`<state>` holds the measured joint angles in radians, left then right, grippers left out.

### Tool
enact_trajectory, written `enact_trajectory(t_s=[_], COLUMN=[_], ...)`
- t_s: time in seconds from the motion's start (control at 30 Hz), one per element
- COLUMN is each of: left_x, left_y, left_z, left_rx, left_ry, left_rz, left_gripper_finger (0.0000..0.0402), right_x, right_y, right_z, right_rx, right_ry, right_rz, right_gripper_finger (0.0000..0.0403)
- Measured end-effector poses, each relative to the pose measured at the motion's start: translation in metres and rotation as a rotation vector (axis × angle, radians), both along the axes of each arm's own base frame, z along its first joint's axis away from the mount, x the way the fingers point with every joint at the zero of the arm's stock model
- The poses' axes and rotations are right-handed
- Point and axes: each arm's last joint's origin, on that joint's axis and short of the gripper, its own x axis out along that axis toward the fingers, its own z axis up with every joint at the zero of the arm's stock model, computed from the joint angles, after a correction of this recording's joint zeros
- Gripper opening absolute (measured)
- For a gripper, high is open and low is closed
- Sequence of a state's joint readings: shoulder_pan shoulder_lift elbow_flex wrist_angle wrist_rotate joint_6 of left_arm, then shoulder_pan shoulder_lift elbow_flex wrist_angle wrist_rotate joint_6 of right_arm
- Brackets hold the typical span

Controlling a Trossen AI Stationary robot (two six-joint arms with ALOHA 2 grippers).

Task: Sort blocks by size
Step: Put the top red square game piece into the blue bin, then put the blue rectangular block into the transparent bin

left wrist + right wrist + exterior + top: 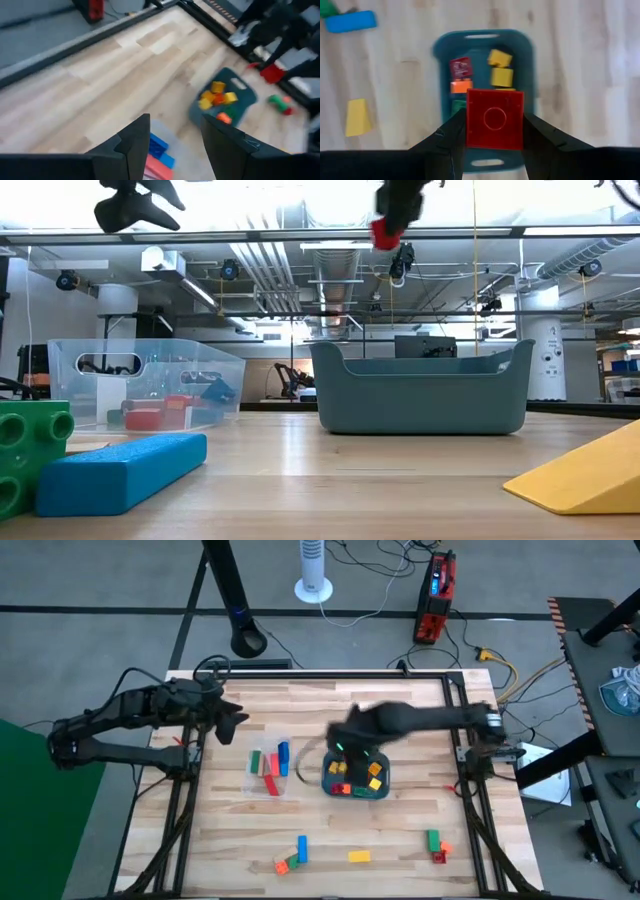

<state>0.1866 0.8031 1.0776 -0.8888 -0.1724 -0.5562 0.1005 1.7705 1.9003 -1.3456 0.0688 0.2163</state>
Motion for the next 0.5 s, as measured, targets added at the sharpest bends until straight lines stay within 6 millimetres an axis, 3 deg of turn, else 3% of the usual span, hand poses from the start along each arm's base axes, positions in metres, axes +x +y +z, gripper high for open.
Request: enact_trajectory(t_s=[0.2, 0.37, 0.5], left_x=[0.007, 0.014, 0.021], left_y=[-0.006, -0.014, -0.024], left_z=[0.006, 0.016, 0.025], left_rx=[-0.112, -0.135, -0.157], left_ry=[-0.117, -0.238, -0.334], left_rz=[-0.023, -0.076, -0.137], left_gripper_finger=[0.0162, 0.0162, 0.0162], right_x=[-0.027, -0.04, -0.047], right_y=[0.032, 0.026, 0.021], right_z=[-0.034, -0.054, -0.052], right_rx=[0.026, 0.053, 0.009], right_ry=[-0.158, -0.177, -0.199], right_rz=[-0.007, -0.107, -0.177], right_gripper_finger=[0.0173, 0.021, 0.0231])
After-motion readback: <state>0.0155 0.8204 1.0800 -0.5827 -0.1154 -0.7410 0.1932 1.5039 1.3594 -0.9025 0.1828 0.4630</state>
